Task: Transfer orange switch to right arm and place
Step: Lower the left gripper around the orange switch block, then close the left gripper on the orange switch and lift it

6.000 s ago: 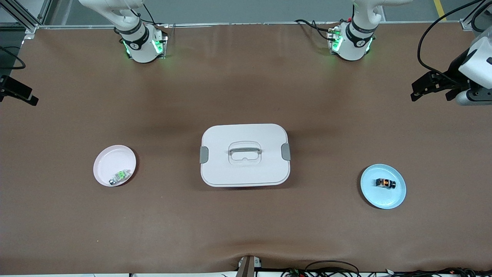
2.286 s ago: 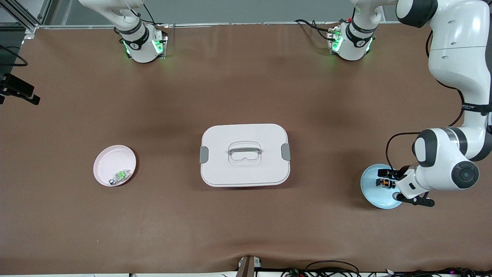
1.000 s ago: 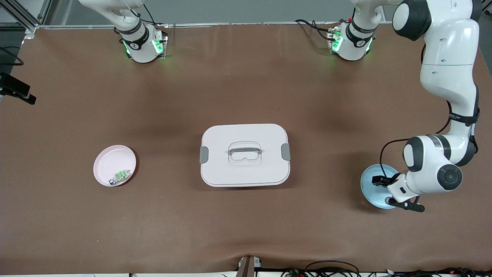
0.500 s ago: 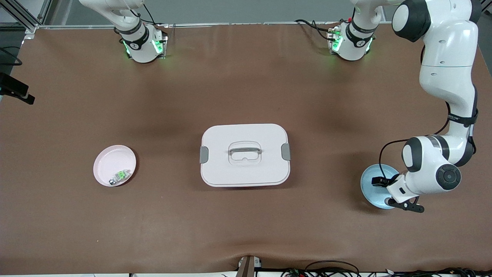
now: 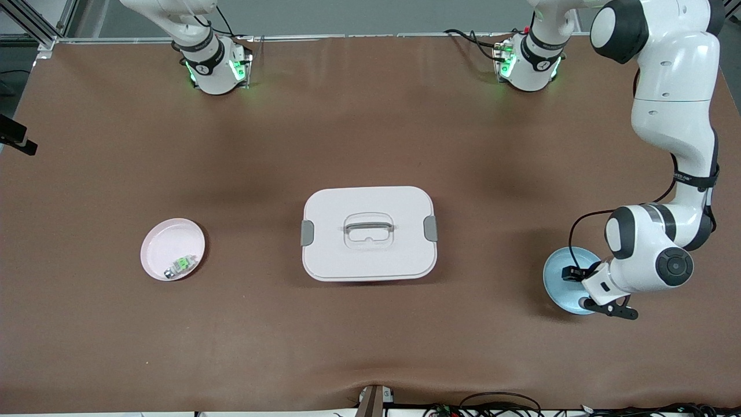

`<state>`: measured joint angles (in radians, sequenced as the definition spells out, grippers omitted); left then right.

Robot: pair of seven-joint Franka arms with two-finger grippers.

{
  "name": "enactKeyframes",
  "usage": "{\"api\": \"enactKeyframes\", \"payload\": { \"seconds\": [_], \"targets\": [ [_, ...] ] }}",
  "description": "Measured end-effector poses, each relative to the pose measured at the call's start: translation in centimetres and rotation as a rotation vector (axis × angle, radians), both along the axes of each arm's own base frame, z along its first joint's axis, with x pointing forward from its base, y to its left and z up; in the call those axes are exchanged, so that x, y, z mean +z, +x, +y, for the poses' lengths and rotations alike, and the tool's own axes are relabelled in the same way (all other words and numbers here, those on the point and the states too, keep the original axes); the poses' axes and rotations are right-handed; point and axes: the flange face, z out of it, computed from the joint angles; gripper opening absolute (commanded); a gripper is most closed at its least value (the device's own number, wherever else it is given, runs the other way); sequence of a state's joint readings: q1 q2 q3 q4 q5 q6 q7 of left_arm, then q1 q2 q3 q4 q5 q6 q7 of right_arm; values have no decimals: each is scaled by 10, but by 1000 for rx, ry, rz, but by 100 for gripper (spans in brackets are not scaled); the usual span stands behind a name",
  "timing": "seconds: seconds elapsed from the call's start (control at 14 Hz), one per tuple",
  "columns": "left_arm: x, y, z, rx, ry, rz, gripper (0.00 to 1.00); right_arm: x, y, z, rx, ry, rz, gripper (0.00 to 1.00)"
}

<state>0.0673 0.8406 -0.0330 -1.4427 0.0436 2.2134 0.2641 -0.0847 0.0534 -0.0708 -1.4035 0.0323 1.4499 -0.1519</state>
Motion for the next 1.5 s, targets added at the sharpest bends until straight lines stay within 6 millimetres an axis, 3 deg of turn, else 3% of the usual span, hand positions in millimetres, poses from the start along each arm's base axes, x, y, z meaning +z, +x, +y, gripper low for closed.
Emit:
{"api": "enactKeyframes", "payload": {
  "seconds": [0.29, 0.57, 0.71, 1.07, 1.5],
  "targets": [
    [3, 0, 0, 47, 3, 6, 22, 0, 1, 10, 16, 4, 0, 100],
    [26, 6, -2, 182, -16, -22, 22, 0, 3, 21, 6, 4, 0, 100],
    [51, 9, -5, 306, -21, -30, 22, 0, 3, 21, 4, 4, 1, 100],
    [130, 11, -20, 806, -131, -41, 21, 0, 3, 22, 6, 4, 1, 100],
    [210, -1, -53, 1125, -306, 82, 21, 1, 5, 23, 7, 2, -17, 100]
  ]
}}
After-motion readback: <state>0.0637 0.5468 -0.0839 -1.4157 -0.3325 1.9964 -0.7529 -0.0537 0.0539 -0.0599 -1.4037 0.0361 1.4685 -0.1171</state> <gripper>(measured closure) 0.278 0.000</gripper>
